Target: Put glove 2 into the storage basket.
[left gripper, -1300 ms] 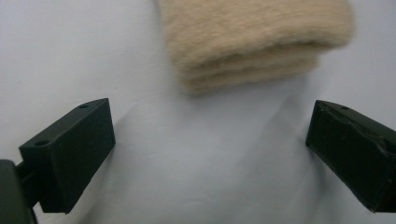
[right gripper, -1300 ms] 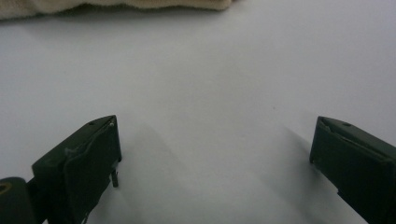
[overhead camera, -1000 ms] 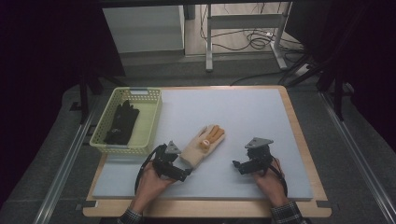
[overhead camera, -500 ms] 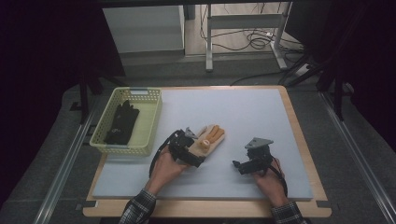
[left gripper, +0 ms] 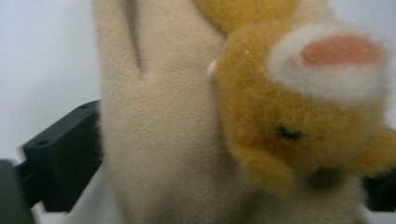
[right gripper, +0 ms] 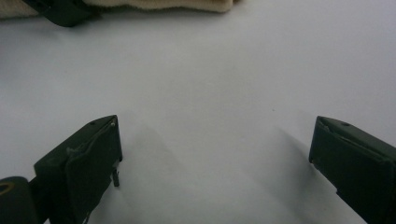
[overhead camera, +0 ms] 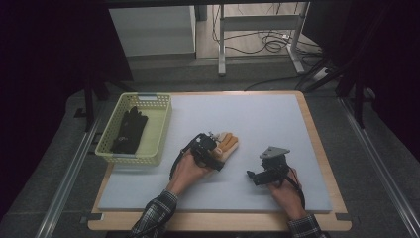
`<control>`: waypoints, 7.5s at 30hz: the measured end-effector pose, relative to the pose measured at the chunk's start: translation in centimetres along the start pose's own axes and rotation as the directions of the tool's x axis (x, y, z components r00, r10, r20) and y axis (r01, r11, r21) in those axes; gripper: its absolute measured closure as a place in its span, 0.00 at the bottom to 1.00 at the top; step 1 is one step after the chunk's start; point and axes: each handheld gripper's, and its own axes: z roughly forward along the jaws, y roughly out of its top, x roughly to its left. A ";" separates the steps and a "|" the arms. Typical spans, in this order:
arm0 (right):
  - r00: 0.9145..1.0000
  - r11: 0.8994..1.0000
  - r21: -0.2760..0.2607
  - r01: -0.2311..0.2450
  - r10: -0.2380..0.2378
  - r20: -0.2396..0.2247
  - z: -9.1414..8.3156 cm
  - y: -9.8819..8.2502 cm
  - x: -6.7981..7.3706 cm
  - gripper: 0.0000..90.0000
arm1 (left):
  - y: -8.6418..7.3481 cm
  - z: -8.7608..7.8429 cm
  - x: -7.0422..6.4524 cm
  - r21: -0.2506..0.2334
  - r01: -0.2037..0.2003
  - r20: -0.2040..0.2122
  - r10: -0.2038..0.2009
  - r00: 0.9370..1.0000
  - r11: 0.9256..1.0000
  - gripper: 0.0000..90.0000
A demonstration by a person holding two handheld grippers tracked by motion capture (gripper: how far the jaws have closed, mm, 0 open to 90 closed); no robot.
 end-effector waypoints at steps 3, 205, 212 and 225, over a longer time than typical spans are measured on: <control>1.000 1.000 0.000 0.001 -0.001 0.000 0.0 0.0 0.0 0.03 | -0.1 -0.5 -0.2 -0.006 -0.020 0.012 0.020 1.000 1.000 0.22; 1.000 1.000 -0.009 0.017 -0.017 0.014 -0.1 0.0 0.2 0.03 | -5.2 -13.1 8.5 -0.345 0.113 0.037 -0.106 0.994 0.932 0.00; 1.000 1.000 -0.010 0.020 -0.020 0.015 -0.1 0.0 0.2 0.03 | -5.1 -11.0 5.0 -0.350 0.049 0.075 -0.024 0.997 0.935 0.00; 1.000 1.000 -0.011 0.022 -0.022 0.018 -0.1 0.0 0.2 0.03 | -7.5 -6.6 1.8 -0.300 0.013 0.097 0.016 0.995 0.954 0.00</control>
